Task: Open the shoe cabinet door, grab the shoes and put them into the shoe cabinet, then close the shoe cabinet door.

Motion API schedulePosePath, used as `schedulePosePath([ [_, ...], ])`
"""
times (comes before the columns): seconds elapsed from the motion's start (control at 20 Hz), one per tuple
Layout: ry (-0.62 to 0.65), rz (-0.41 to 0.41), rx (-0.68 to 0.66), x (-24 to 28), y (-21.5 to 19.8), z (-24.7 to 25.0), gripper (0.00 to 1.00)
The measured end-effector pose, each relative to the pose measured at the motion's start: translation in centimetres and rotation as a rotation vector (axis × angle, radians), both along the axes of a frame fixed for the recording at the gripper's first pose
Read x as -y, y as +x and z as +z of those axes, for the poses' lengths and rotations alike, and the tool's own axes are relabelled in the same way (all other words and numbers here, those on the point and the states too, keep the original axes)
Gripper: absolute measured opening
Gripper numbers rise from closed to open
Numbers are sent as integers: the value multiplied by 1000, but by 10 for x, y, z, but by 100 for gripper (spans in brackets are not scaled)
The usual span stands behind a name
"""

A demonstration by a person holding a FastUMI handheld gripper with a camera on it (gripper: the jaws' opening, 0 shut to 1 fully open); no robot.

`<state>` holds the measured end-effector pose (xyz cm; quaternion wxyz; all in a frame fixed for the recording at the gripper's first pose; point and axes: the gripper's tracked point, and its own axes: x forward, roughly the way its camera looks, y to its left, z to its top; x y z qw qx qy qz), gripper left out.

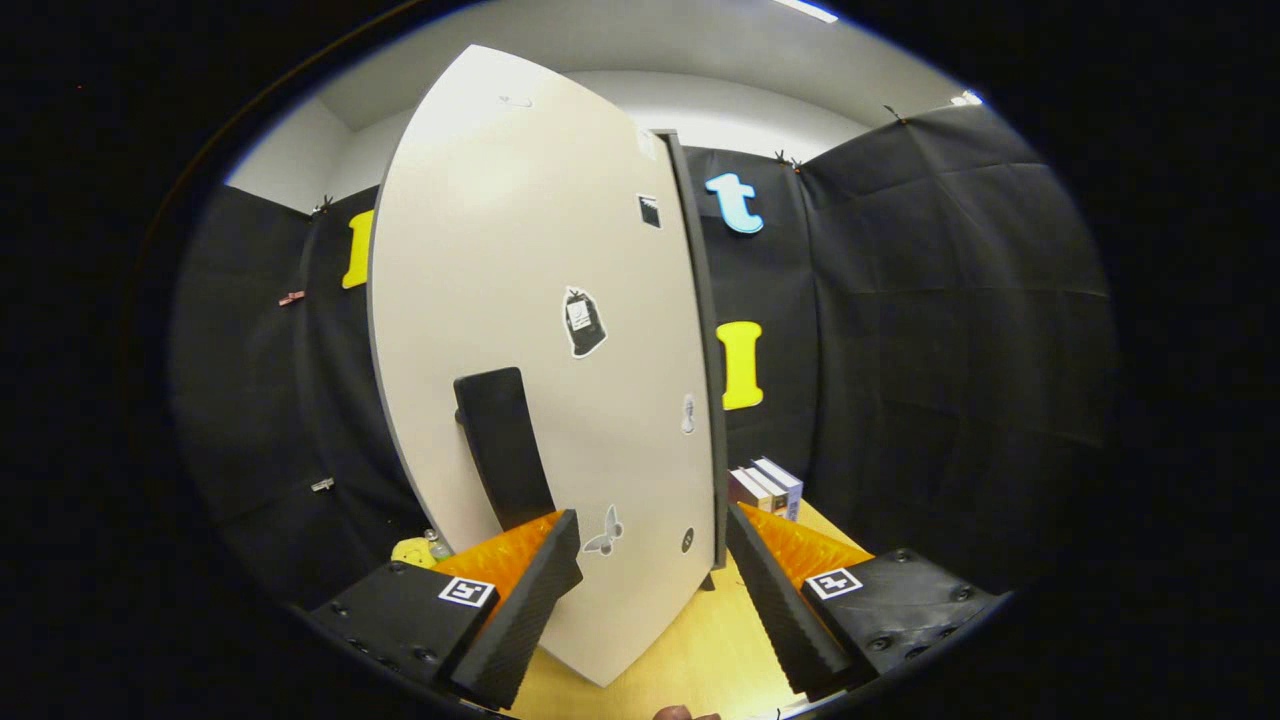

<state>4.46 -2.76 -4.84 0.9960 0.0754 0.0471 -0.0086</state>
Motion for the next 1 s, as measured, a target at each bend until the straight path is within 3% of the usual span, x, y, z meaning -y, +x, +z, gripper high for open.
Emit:
schedulePosePath([
  [0.3, -40, 89, 11, -51, 13, 8, 98],
  [1.0, -63, 30, 46, -33, 6, 25, 98],
])
